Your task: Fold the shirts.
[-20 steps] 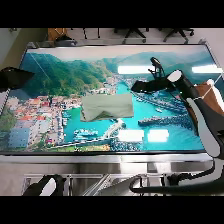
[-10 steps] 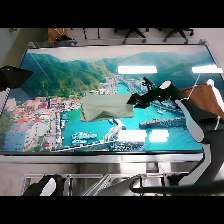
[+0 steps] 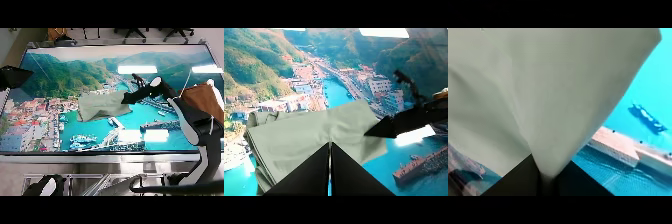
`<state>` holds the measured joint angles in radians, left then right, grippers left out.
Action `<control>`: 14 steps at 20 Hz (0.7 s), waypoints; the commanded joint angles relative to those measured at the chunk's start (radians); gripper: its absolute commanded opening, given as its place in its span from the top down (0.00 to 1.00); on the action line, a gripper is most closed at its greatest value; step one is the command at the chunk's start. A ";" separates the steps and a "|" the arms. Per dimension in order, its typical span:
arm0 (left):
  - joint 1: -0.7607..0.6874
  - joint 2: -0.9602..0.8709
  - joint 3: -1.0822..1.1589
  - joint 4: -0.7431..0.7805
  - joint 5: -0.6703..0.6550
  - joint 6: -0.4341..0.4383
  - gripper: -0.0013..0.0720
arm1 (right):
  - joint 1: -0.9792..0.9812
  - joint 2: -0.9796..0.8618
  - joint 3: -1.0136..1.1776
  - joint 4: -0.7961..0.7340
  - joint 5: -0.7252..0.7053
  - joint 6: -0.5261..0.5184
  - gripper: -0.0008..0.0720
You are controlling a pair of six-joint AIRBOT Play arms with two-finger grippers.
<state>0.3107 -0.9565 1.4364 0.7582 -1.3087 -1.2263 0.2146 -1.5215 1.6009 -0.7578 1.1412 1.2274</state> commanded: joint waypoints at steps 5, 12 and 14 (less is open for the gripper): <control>0.000 0.000 0.000 0.000 -0.019 -0.001 0.96 | -0.231 0.238 0.303 -0.321 0.132 0.153 0.97; 0.000 0.000 0.000 0.001 -0.062 -0.001 0.96 | -0.726 0.370 0.335 -0.354 0.193 0.333 0.97; 0.000 0.000 -0.001 0.001 -0.063 -0.001 0.96 | -0.829 0.376 0.335 -0.399 0.269 0.419 0.97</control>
<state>0.3107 -0.9569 1.4361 0.7586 -1.3651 -1.2282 -0.4538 -1.1728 1.9285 -1.1000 1.3270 1.5177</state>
